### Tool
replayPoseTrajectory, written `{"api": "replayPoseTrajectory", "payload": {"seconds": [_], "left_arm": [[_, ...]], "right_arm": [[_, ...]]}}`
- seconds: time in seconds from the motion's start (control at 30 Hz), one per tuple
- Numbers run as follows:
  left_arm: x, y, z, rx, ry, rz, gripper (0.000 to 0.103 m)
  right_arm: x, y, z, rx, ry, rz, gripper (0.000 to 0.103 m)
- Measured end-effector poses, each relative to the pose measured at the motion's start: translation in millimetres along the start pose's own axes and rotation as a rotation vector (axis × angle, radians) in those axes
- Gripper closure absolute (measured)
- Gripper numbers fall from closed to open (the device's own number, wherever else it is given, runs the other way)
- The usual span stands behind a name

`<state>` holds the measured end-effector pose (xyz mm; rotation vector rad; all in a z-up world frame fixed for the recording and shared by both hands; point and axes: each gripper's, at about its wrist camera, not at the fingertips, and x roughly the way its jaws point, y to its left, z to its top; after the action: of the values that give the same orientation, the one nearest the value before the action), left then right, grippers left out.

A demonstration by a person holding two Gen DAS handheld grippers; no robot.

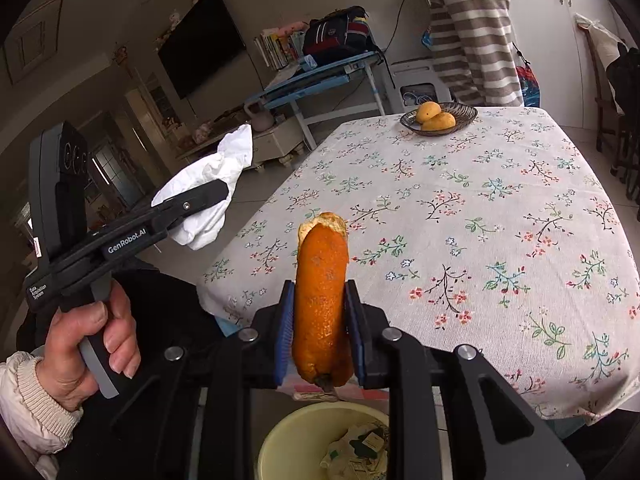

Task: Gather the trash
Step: 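Lift the white tissue with the left tool while the right tool holds the peel, then carry the peel and tissue over the yellow bucket with both tools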

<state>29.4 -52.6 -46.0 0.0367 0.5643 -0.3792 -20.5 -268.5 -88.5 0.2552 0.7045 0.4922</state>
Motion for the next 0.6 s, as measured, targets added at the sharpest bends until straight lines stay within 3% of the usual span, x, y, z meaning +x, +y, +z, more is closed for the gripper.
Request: {"api": "replayPoseTrajectory", "payload": {"seconds": [0.6], "left_arm": [[-34.5,-6.9,-14.0,0.016,-0.036,0.011,0.093]], "right_arm": [[-14.8,21.3,-25.0,-0.040,0.038,0.029,0.078]]}}
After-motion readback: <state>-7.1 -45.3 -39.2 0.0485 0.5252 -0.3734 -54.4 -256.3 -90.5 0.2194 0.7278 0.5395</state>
